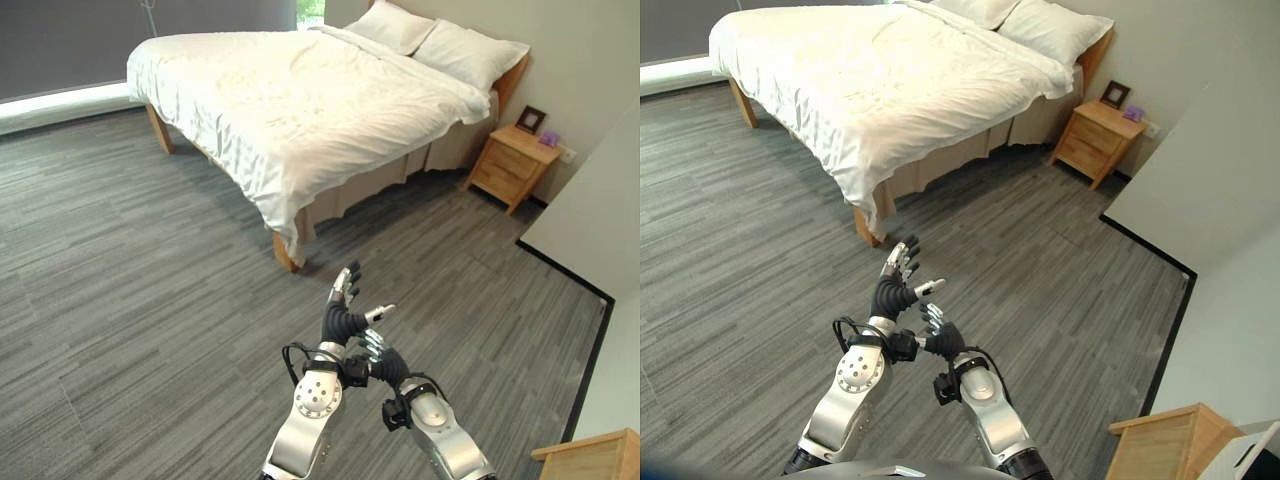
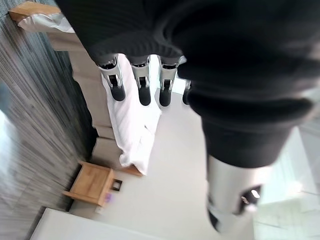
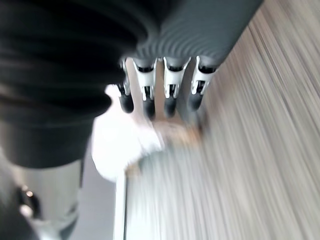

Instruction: Pick up bed clothes into laundry basket.

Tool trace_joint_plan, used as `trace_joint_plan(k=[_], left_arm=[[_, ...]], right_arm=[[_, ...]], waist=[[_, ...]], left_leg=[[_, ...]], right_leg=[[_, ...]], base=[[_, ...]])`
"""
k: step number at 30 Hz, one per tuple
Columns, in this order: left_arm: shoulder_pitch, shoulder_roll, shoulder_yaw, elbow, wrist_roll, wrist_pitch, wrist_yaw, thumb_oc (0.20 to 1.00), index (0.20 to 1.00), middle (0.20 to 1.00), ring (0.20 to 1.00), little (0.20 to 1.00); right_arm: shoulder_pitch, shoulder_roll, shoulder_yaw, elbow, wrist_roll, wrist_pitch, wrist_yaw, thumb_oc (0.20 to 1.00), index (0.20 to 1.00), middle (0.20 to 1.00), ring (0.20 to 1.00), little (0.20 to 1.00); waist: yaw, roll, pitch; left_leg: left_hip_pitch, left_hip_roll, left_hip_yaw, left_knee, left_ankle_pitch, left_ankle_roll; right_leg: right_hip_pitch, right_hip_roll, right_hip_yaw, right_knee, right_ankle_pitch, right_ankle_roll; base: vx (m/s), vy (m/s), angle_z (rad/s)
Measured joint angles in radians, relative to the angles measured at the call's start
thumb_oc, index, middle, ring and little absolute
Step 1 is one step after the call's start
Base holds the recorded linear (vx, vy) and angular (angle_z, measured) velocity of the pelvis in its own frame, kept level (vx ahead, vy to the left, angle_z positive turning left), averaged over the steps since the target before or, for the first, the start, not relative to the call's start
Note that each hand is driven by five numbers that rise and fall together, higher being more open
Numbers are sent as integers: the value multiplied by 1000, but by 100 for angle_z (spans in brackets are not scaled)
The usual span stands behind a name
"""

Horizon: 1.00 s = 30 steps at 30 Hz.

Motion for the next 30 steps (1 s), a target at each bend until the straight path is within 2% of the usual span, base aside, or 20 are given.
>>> trace_joint_plan(k=[1, 2, 3, 4, 5, 6, 7, 8, 10, 13, 19, 21, 23, 24, 28, 29, 30], left_arm=[[12, 21, 53, 30, 0, 9, 4, 1000, 1000, 1000, 1000, 1000], [36, 48, 152, 60, -1, 14, 11, 1000, 1000, 1000, 1000, 1000], [41, 63, 196, 73, -2, 20, 13, 1000, 1000, 1000, 1000, 1000], [50, 91, 209, 66, -2, 19, 13, 1000, 1000, 1000, 1000, 1000], [63, 117, 212, 54, -2, 19, 14, 1000, 1000, 1000, 1000, 1000], [75, 120, 221, 50, -3, 20, 12, 1000, 1000, 1000, 1000, 1000], [82, 112, 239, 38, -4, 20, 8, 1000, 1000, 1000, 1000, 1000], [83, 113, 244, 24, -7, 20, 9, 1000, 1000, 1000, 1000, 1000], [79, 112, 208, -17, -7, 20, 6, 1000, 1000, 1000, 1000, 1000], [9, 119, 125, -47, -1, 21, -16, 1000, 1000, 1000, 1000, 1000], [-16, 117, 137, -88, -2, 22, -29, 1000, 1000, 1000, 1000, 1000], [-35, 118, 115, -77, -1, 24, -29, 1000, 1000, 1000, 1000, 1000], [-31, 116, 128, -70, -1, 42, -26, 1000, 1000, 1000, 1000, 1000], [-21, 118, 136, -70, -1, 44, -20, 1000, 1000, 1000, 1000, 1000], [3, 130, 155, -71, -1, 44, -15, 1000, 1000, 1000, 1000, 1000], [3, 130, 154, -72, 0, 44, -16, 1000, 1000, 1000, 1000, 1000], [13, 128, 156, -71, 0, 45, -17, 1000, 1000, 1000, 1000, 1000]], right_arm=[[-8, -11, -40, -11, -10, -5, -27, 1000, 1000, 1000, 1000, 1000], [-32, -42, -84, -16, -16, -15, -60, 1000, 1000, 1000, 1000, 1000], [-39, -71, -104, -26, -16, -22, -71, 1000, 1000, 1000, 1000, 1000], [-42, -86, -115, -38, -16, -28, -77, 1000, 1000, 1000, 1000, 1000], [-57, -103, -122, -37, -17, -35, -78, 1000, 1000, 1000, 1000, 1000], [-74, -111, -118, -33, -17, -28, -77, 1000, 1000, 1000, 1000, 1000], [-99, -115, -96, -37, -18, -23, -75, 1000, 1000, 1000, 1000, 1000], [-133, -109, -79, -36, -18, -21, -70, 1000, 1000, 1000, 1000, 1000], [-216, -84, -32, -38, -22, -20, -62, 1000, 1000, 1000, 1000, 1000], [-260, -83, 11, -38, -28, -19, -46, 1000, 1000, 1000, 1000, 1000], [-207, -78, -12, -44, -27, 1, -48, 1000, 1000, 1000, 1000, 1000], [-128, -88, -86, -99, -25, 6, -50, 1000, 1000, 1000, 1000, 1000], [-43, -116, -173, -138, -15, 28, -51, 1000, 1000, 1000, 1000, 1000], [-34, -125, -188, -138, -14, 31, -52, 1000, 1000, 1000, 1000, 1000], [15, -160, -220, -179, -14, 32, -44, 1000, 1000, 1000, 1000, 1000], [14, -172, -220, -186, -15, 32, -41, 1000, 1000, 1000, 1000, 1000], [9, -179, -221, -201, -15, 35, -27, 1000, 1000, 1000, 1000, 1000]], waist=[[7, 16, 13], [29, 33, 29], [41, 41, 33], [54, 36, 33], [73, 28, 34], [74, 22, 30], [73, 1, 21], [75, -16, 21], [66, -9, 22], [61, -22, 8], [34, -22, 1], [38, -19, 0], [34, -18, -1], [38, -16, -3], [29, -9, -14], [24, -6, -14], [21, 0, -12]], left_leg=[[-2, 5, -10, 9, -3, 1], [3, 15, -30, 4, -13, 2], [12, 28, -28, -6, -13, 1], [13, 26, -18, -18, -11, 2], [18, 22, -7, -25, 14, 0], [23, 15, -9, -39, 25, 0], [26, -6, -11, -43, 29, 0], [29, -18, -3, -43, 34, 1], [35, -10, 3, -45, 40, -3], [36, -2, -2, -47, 40, -7], [18, -6, -9, -45, 50, -3], [-29, -12, -21, -48, 53, -14], [-35, 10, 55, -48, 39, -4], [-31, 9, 53, -48, 42, 0], [-13, -11, -2, -48, 59, 9], [-10, -10, -11, -48, 60, 12], [5, -3, -33, -47, 54, 30]], right_leg=[[-1, 7, -2, 14, 10, 3], [-1, 18, 11, 39, 15, -3], [4, 13, 12, 31, 19, -13], [15, 9, 3, 8, 18, -15], [27, 19, -4, -14, 14, -12], [53, 16, -5, -58, 15, -15], [98, 2, 3, -137, 17, -16], [112, -10, 2, -169, 12, -5], [110, -5, 18, -165, 14, 2], [113, 4, 17, -165, 13, 1], [96, 4, 18, -164, 13, 1], [96, -3, -33, -173, 13, 3], [103, -12, -99, -170, 10, 2], [107, -11, -102, -165, 10, 1], [149, -23, -156, -135, 10, 1], [142, -25, -162, -113, 10, 1], [122, -28, -158, -39, 2, 12]], base=[[-130, 266, 20], [-13, 57, 33], [53, 121, 40], [37, 145, 41], [19, 183, 32], [-13, 79, 27], [-21, 65, 15], [-44, 66, -8], [-59, 75, -22], [-6, 49, 0], [-65, 80, 3], [23, 78, 58], [74, 62, 89], [79, 83, 60], [23, 46, 41], [18, 23, 24], [8, 12, 15]])
